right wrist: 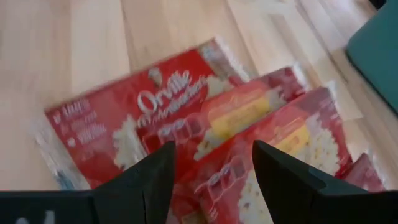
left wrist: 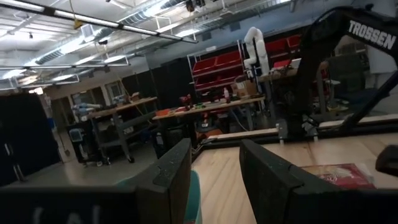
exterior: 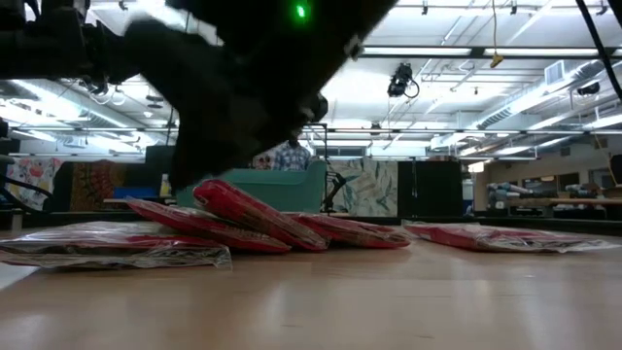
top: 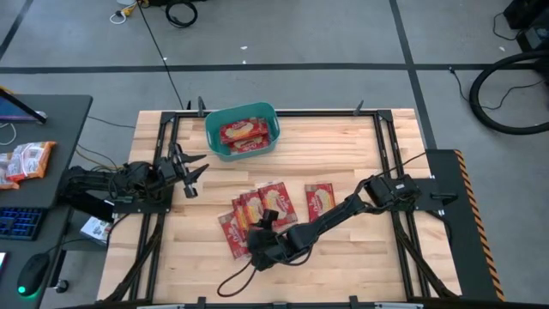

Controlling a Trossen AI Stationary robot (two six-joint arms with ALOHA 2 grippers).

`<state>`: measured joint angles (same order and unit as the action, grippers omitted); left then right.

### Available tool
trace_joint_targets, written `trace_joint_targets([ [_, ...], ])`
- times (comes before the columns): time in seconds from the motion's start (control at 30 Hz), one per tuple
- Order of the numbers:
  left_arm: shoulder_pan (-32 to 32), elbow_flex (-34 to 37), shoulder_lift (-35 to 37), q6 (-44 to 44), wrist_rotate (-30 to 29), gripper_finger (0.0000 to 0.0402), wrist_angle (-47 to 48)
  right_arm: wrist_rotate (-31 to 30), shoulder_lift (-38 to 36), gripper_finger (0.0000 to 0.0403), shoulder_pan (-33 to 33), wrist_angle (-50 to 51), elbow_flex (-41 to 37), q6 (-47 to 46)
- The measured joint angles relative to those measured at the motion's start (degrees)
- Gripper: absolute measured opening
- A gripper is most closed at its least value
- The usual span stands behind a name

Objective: Sort popcorn bags into baskets
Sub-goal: Put the red popcorn bag into the blue container

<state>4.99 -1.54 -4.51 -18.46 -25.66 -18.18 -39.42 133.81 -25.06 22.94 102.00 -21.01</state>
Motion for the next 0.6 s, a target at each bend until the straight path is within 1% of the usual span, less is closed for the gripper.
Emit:
trace_joint_targets([
  [0.17,0.0,0.0,0.0,1.3,0.2,0.0141,0.1,-0.3,1.0,0.0213,0.0,3.5,0.0,-1.1],
  [0.27,0.0,0.0,0.0,1.3,0.2,0.0141,0.1,0.1,1.2,0.0194,0.1,6.5,0.0,-3.3],
  [0.37,0.0,0.0,0.0,1.3,0.2,0.0141,-0.1,0.2,1.2,0.0156,0.3,8.3,0.0,-5.8],
  [0.6,0.0,0.0,0.0,1.3,0.3,0.0141,0.2,2.4,1.1,0.0038,0.5,7.9,0.1,-5.7],
])
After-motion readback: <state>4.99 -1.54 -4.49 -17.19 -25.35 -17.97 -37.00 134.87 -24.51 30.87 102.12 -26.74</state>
